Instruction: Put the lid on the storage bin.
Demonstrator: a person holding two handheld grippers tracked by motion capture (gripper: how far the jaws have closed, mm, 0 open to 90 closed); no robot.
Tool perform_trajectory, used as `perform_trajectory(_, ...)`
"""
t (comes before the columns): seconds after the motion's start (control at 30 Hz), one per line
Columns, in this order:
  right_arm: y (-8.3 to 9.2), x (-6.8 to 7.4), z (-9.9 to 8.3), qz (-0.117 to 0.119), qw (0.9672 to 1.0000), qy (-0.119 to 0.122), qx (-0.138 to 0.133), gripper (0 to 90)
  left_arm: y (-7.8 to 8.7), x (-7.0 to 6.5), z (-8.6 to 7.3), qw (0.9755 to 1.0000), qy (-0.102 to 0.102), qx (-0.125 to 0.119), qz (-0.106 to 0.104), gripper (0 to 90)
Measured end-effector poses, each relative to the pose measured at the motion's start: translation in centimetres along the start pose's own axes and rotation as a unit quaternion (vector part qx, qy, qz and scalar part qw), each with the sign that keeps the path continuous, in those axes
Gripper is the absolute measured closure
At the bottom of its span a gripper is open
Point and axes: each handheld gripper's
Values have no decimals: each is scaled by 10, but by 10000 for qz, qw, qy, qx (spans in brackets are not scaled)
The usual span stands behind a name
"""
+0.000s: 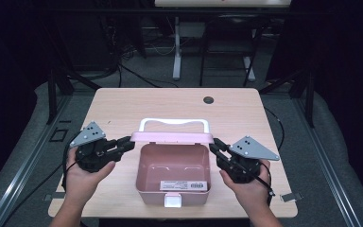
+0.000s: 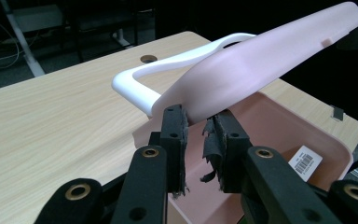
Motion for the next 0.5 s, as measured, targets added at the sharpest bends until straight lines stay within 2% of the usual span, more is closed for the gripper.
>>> perform_trajectory(0.5,4,4,-5,56,10000,-16,16,763,3,-2,-6,10000,-27,65,-13,763)
Point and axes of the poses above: each handheld gripper's, and its own axes: y roughly backward along the jaws, z roughly out of its top, x roughly to its left, and after that the axes turned 12 degrees about y, right-handed
